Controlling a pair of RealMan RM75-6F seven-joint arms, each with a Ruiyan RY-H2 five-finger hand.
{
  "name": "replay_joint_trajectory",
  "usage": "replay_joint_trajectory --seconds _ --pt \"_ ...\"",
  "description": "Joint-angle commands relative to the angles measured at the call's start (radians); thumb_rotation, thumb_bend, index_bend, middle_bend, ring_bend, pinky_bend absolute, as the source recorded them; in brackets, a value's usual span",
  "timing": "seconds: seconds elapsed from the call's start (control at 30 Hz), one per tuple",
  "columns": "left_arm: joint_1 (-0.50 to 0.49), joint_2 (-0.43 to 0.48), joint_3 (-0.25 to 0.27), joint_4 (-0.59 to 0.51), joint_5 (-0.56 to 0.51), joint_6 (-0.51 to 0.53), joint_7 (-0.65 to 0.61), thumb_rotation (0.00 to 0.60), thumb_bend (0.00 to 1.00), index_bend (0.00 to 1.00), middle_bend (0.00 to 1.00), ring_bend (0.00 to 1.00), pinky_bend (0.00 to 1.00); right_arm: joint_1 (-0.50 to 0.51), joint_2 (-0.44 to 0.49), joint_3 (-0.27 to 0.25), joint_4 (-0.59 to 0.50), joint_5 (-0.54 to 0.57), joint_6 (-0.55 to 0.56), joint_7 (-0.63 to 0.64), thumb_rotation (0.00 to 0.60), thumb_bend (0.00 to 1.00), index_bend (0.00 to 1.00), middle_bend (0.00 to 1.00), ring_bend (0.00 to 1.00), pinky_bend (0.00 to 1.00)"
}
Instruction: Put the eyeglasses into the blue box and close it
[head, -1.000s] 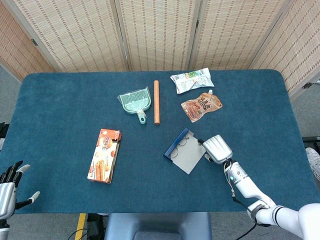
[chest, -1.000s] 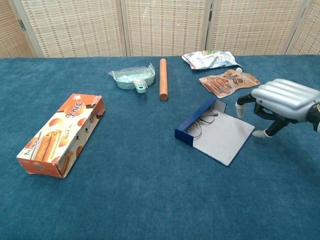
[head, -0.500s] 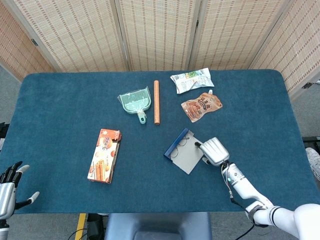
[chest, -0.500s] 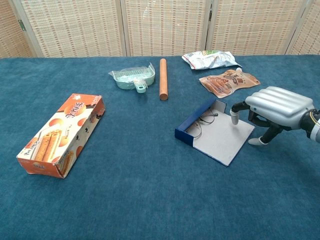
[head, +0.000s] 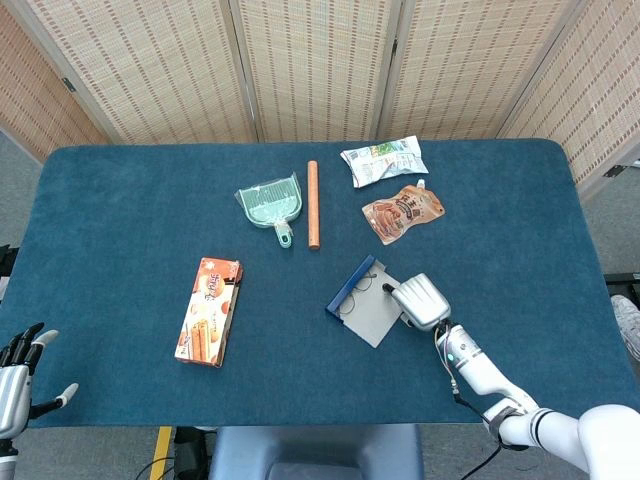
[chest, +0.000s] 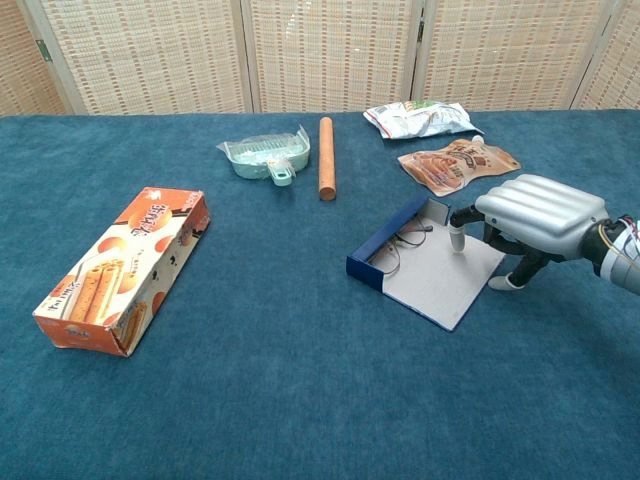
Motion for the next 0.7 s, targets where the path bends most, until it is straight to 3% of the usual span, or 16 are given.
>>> replay_joint_trajectory --seconds 0.03,0.33,0.7 --pt "0.001 0.0 0.0 0.001 -0.001 0.0 -0.002 0.6 0.19 0.23 0.14 0.15 0.24 0.001 -0.002 0.001 0.002 -0.002 0.0 -0.002 0.6 0.22 0.4 0.93 1.0 0.99" --pt "0.004 -0.001 0.0 0.008 -0.003 0.002 -0.009 0.6 0.19 0.23 0.14 0.15 0.24 0.008 -0.001 0.006 0.001 -0.011 0.008 0.004 0.6 0.36 0.41 0.93 1.0 0.99" --pt "0.0 -0.002 0.002 0.016 -0.005 -0.009 -0.015 0.6 0.19 0.23 0.14 0.15 0.24 0.039 0.008 0.038 -0.036 0.002 -0.015 -0.003 0.6 0.36 0.41 0.93 1.0 0.99"
